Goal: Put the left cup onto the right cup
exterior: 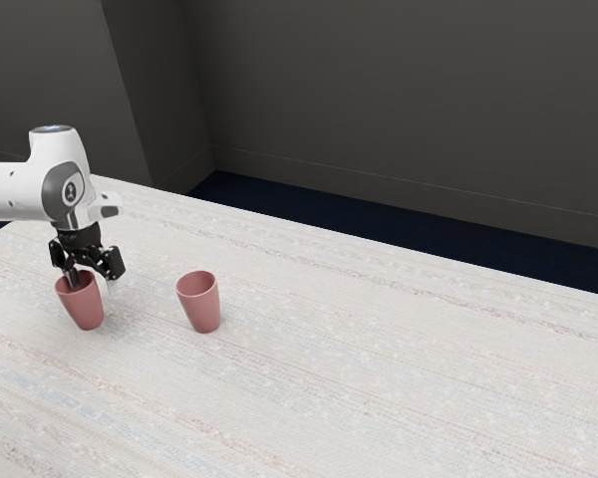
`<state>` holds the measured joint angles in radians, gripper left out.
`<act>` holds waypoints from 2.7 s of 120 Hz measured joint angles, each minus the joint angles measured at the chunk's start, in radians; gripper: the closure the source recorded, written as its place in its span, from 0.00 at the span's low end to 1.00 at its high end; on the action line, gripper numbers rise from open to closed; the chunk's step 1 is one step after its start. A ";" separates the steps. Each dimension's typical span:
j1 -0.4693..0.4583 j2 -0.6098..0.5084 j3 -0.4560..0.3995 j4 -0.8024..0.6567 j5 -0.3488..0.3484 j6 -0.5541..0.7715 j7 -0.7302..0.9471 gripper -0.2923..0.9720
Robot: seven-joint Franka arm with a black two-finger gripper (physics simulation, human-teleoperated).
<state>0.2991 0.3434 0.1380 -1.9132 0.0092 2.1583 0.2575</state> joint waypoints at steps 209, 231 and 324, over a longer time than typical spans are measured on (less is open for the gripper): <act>-0.077 -0.174 -0.022 0.010 0.030 -0.054 -0.061 0.85; -0.081 -0.183 -0.065 0.077 0.047 -0.141 -0.110 0.85; -0.106 -0.109 -0.271 0.272 0.073 -0.369 -0.373 0.85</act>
<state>0.1934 0.2341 -0.1328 -1.6411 0.0820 1.7896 -0.1151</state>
